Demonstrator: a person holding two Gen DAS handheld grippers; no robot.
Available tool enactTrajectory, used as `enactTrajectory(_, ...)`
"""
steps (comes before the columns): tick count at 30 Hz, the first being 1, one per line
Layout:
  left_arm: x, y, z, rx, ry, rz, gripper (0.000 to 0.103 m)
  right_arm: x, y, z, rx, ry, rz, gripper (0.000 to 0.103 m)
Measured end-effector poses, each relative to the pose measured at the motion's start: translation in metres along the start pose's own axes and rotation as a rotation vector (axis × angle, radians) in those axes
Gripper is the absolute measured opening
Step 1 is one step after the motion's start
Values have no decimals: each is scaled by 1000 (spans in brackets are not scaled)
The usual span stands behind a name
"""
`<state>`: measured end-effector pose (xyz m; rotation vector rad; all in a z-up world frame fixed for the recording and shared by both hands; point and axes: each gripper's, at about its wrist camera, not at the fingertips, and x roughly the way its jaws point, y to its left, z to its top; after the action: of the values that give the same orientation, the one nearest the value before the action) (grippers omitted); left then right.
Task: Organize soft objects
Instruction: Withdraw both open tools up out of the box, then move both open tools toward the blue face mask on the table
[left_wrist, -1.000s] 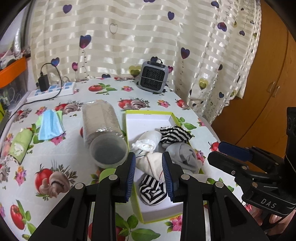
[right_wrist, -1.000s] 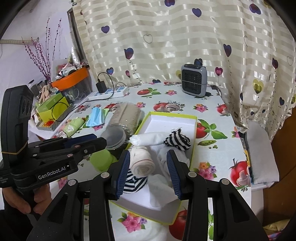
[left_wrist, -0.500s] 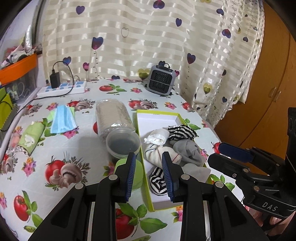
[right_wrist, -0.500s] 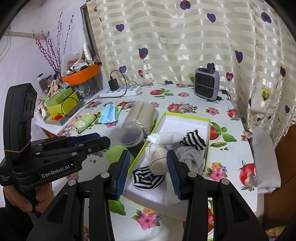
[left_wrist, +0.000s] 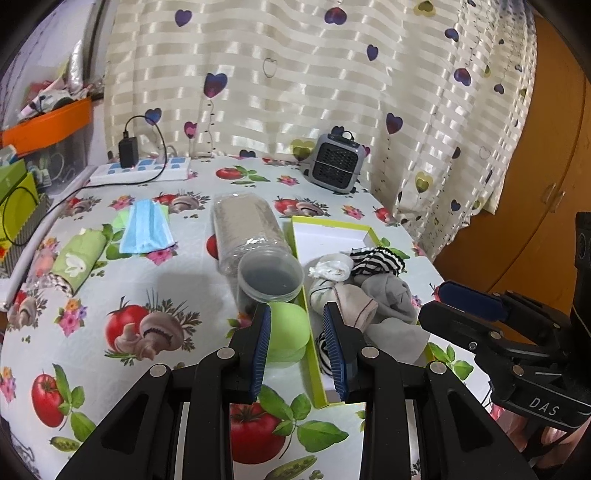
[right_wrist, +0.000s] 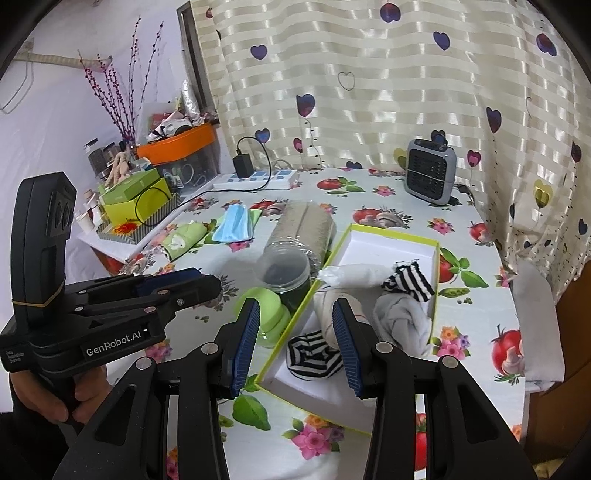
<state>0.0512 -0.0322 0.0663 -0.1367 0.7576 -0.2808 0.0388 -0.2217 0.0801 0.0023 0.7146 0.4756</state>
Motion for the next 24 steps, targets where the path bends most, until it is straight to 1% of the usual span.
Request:
enactTrajectory(7,-5,20,-8,-43,-8,17,28,5,6,1,-2,-11,48,42)
enactTrajectory(16,-9,57,-16,-115,-22,87,28,14,19,3,-32,-10,103,42)
enactTrajectory(20,-11,70,-17,-147,-31,101,28,19,27,5,-43,-3,131,42)
enactTrajectory(22,-12,75,-18,-158,-34,110,28,21,30,6,-50,2,139,43)
enactTrajectory(24,-14,80,-18,-168,-37,119,28,24,33,7,-56,6,147,49)
